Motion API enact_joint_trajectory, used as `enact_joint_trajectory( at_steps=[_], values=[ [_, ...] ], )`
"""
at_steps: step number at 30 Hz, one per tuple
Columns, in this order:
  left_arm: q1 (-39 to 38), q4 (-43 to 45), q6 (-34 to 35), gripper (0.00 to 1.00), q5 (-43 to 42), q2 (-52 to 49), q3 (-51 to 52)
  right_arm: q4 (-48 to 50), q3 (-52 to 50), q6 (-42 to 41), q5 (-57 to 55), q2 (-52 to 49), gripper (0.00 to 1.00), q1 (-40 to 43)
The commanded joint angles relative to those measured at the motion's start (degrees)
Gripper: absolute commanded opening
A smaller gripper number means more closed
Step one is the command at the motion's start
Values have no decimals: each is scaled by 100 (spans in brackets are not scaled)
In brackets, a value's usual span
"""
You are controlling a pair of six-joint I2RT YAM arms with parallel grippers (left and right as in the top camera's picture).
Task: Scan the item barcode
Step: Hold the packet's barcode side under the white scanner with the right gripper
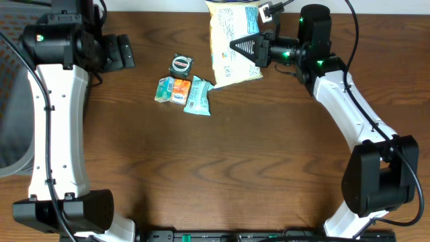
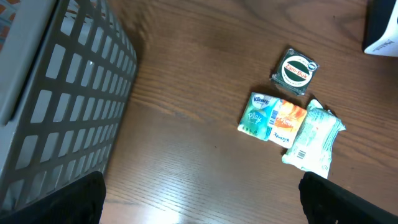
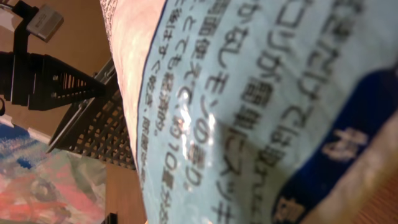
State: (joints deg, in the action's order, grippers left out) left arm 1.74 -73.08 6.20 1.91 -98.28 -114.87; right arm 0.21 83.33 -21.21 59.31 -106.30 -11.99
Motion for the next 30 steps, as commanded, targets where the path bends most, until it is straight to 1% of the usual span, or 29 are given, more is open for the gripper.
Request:
enact_joint_trajectory(
  at_steps=[1,11,17,23,30],
  values=[
    [24,0,52,98,92,-22,28,17,138,114,57,214,1,-13],
    [24,0,52,98,92,-22,28,-61,138,114,52,214,1,-26],
    [24,0,55,98,92,-22,28,-343,138,129,-400,214,1,-157],
    [24,0,52,98,92,-22,28,-348,138,310,-415,214,1,-254],
    [24,0,52,98,92,-22,28,-350,138,310,-437,214,1,-260]
  ],
)
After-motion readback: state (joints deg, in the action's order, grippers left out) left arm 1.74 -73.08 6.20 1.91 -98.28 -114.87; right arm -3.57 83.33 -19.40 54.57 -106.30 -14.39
